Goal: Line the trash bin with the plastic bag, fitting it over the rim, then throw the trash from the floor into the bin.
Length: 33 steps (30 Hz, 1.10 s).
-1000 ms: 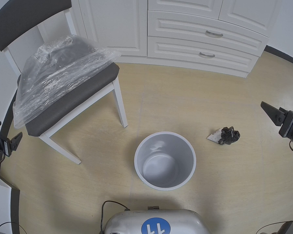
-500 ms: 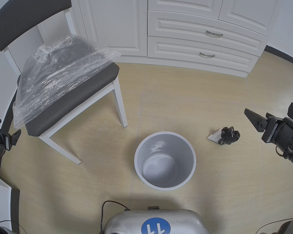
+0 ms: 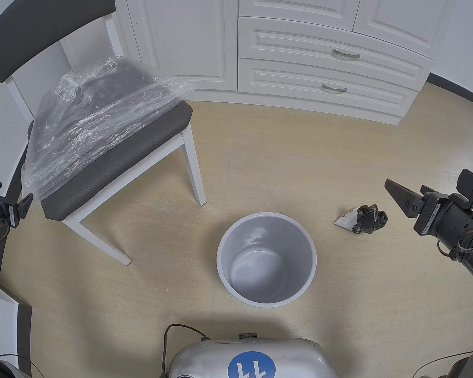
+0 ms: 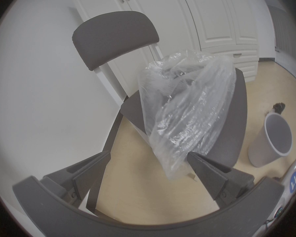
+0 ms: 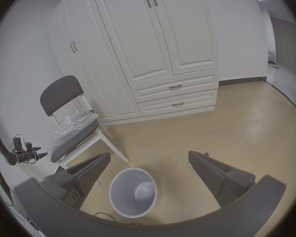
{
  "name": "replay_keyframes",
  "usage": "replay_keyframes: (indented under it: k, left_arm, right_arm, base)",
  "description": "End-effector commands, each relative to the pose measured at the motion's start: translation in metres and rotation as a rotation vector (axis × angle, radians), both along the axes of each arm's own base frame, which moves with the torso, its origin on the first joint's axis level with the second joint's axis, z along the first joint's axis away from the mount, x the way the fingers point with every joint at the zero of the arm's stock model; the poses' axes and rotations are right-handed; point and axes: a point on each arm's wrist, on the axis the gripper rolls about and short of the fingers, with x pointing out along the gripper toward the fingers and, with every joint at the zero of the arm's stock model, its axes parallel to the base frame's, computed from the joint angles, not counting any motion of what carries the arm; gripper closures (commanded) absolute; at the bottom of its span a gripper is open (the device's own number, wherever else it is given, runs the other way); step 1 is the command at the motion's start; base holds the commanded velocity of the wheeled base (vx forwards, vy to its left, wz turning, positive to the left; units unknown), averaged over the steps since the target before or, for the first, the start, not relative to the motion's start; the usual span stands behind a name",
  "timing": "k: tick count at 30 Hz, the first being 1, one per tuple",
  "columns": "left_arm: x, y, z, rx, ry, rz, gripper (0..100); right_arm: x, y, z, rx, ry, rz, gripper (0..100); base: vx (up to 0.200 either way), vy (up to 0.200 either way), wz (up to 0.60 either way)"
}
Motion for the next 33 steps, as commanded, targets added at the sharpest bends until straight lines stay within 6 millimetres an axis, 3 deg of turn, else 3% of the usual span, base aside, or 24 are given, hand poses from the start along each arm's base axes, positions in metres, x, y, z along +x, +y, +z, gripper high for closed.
replay_keyframes:
  k: [1, 13, 21, 28, 33]
  left_arm:
    - [0.008, 0.004, 0.003, -0.038, -0.023, 0.006, 0]
    - [0.013, 0.009, 0.035, -0.177, -0.182, 0.060, 0]
    - [0.029, 0.007, 0.014, -0.200, -0.115, 0.033, 0]
    - [0.043, 0.019, -0.010, -0.152, -0.028, 0.040, 0]
    - [0.050, 0.028, -0.016, -0.130, -0.061, 0.052, 0]
  right_arm:
    - [0.001, 0.001, -0.002, -0.005, 0.009, 0.004, 0]
    - [0.001, 0.003, -0.004, -0.006, 0.014, 0.012, 0]
    - [0.001, 0.005, -0.007, -0.012, 0.025, 0.021, 0]
    - [0.003, 0.007, -0.010, -0.010, 0.016, 0.020, 0]
    - [0.004, 0.007, -0.010, -0.008, 0.014, 0.020, 0]
  base:
    - [0.000, 0.000, 0.00]
    - [0.000, 0.000, 0.00]
    - [0.000, 0.000, 0.00]
    - [0.000, 0.000, 0.00]
    - [0.000, 0.000, 0.00]
